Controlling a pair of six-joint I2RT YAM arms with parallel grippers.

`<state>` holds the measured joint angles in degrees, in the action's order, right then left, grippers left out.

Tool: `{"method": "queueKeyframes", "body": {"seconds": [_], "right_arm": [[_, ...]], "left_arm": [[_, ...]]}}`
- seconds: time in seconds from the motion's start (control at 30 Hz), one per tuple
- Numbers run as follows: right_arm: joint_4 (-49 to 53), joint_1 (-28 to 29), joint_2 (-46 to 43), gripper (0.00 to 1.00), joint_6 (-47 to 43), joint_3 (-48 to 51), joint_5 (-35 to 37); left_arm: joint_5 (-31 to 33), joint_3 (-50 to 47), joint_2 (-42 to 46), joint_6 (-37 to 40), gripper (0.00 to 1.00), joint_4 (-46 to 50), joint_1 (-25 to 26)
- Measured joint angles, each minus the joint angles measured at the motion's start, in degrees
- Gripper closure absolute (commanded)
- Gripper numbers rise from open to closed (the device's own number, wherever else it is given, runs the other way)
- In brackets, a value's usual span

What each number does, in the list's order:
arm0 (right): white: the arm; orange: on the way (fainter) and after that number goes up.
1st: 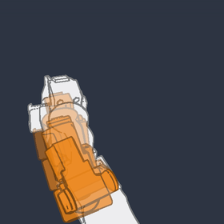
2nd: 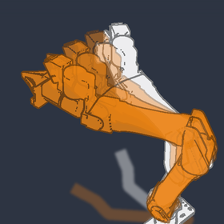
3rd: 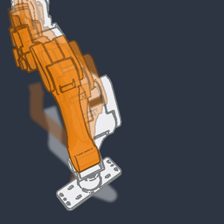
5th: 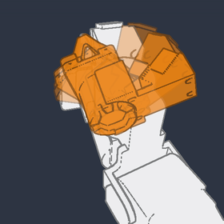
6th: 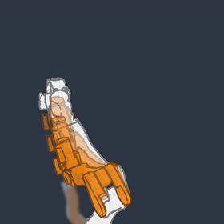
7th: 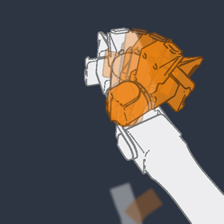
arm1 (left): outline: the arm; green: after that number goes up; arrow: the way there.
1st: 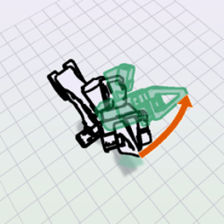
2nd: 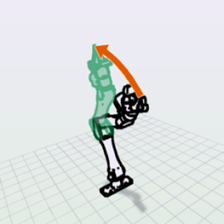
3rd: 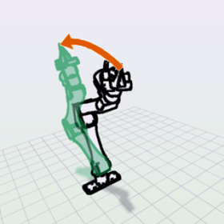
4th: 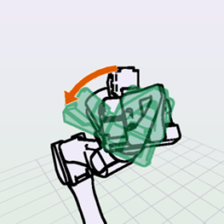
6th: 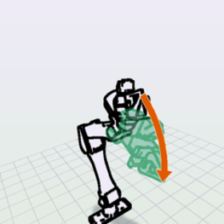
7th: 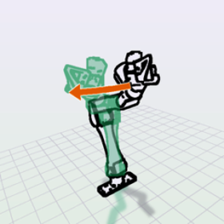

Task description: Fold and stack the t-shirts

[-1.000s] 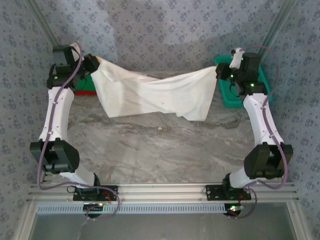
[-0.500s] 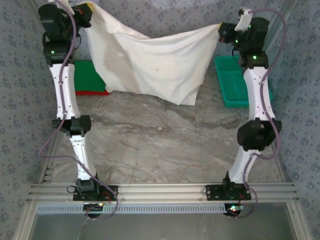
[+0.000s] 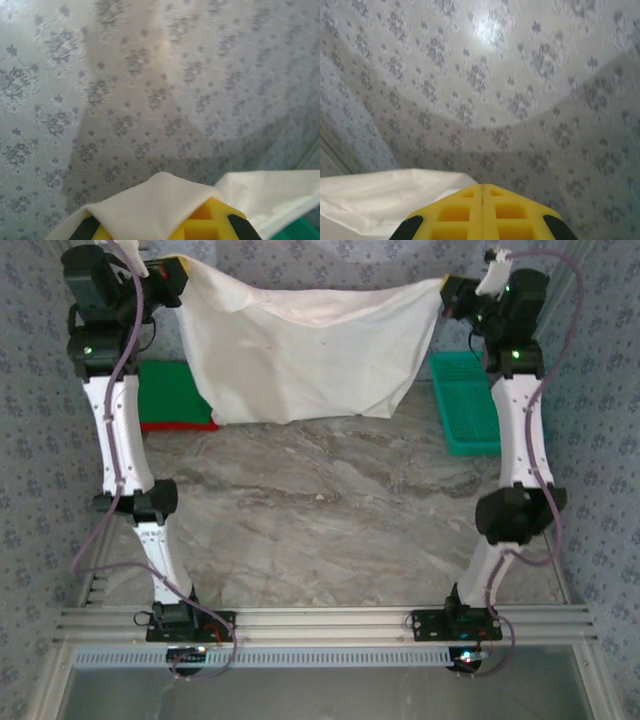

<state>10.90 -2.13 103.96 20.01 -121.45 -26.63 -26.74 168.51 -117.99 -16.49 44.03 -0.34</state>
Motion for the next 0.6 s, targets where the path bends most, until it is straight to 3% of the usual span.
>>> {"method": "queueKeyframes", "body": {"seconds": [0.1, 0.17, 0.3, 0.43, 0.53, 0.6], "right_arm": [[-3.48, 0.00, -10.25, 1.00, -0.81, 15.45, 0.44], [-5.42, 0.00, -17.40, 1.00, -1.46, 25.59, 0.76], [-8.11, 0.00, -29.27, 1.00, -2.75, 45.03, 1.36], [-8.07, -0.02, -37.29, 1.00, -3.93, 62.55, 1.77], [-5.70, -0.15, -44.57, 1.00, -3.34, 76.26, 2.16], [-2.97, -0.17, -49.59, 1.00, -1.95, 83.10, 2.80]], "left_arm": [[0.85, -2.27, 7.28, 3.80, 1.00, 7.37, 3.87], [2.95, -12.50, 15.28, 5.77, 1.00, 10.34, 8.55], [8.07, -56.63, 39.08, 2.89, 1.00, -0.57, 16.90], [13.42, -101.98, 62.07, -6.34, 1.00, -10.19, 16.92], [15.82, -128.37, 74.66, -15.69, 1.00, -8.50, 18.32], [17.05, -137.65, 83.14, -21.38, 1.00, -4.00, 19.67]]}}
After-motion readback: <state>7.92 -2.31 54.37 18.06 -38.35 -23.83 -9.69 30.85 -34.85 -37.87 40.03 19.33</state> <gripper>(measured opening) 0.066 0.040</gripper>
